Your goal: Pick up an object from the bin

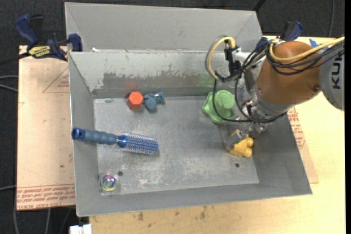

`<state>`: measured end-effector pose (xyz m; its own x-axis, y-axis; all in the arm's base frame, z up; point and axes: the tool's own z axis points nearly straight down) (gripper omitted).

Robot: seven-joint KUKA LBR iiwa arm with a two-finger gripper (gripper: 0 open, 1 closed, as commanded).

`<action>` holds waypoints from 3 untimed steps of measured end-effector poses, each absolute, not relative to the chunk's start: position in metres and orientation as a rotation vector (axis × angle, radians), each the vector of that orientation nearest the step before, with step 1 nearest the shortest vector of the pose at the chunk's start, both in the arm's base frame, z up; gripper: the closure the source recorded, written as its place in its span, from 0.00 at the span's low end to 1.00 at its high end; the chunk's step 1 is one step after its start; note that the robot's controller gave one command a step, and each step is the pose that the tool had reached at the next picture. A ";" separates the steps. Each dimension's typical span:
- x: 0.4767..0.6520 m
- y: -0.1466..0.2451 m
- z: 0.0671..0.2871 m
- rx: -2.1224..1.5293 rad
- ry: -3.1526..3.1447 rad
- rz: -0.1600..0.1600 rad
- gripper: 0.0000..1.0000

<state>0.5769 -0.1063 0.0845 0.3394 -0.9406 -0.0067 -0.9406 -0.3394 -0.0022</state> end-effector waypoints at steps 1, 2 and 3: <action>0.578 -0.107 0.085 -2.566 1.803 0.005 1.00; 0.559 -0.097 0.173 -2.588 1.773 -0.007 1.00; 0.552 -0.091 0.222 -2.605 1.748 -0.006 1.00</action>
Offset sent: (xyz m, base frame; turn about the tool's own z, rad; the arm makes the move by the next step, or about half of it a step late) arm 0.0000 0.0000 0.0000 0.0000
